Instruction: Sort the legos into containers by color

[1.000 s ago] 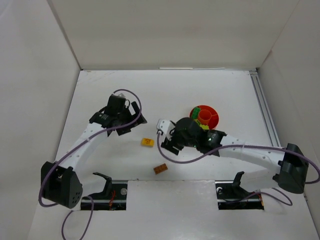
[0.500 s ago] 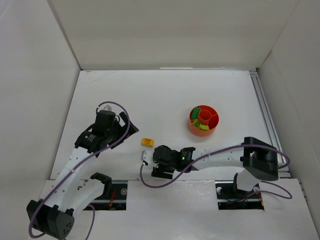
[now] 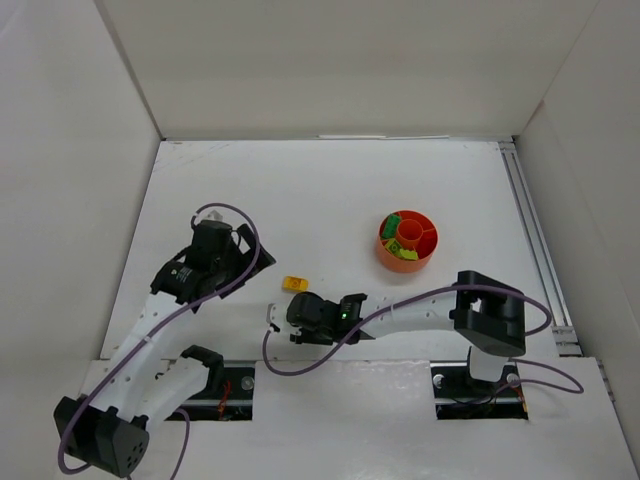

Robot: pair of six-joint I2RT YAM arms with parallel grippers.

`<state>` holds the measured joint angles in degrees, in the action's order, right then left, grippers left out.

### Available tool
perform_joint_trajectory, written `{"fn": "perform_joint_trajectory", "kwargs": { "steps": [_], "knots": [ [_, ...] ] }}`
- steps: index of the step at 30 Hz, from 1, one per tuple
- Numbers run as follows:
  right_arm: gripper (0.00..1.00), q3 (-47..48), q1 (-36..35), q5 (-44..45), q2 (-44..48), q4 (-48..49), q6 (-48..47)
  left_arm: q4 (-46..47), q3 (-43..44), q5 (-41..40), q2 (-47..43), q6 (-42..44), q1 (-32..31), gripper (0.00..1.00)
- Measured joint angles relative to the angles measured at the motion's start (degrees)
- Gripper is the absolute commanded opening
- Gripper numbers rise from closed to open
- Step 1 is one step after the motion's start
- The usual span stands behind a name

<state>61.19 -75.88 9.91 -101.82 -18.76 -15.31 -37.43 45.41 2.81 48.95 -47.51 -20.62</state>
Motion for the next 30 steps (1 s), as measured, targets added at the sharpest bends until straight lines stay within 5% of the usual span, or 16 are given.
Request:
{"fn": "perform_joint_trajectory", "kwargs": {
  "steps": [13,21,30],
  "knots": [
    [0.24,-0.22,3.65,0.66,8.57,-1.77,-0.31,3.85,0.98,1.95,8.87,2.78,0.00,1.00],
    [0.26,-0.22,26.58,-7.32,21.11,0.44,-2.14,7.82,3.02,3.98,15.85,5.53,0.00,1.00],
    [0.27,-0.22,49.37,-11.52,23.58,2.69,-1.73,9.25,5.03,5.49,22.18,7.50,0.00,1.00]
  ]
}}
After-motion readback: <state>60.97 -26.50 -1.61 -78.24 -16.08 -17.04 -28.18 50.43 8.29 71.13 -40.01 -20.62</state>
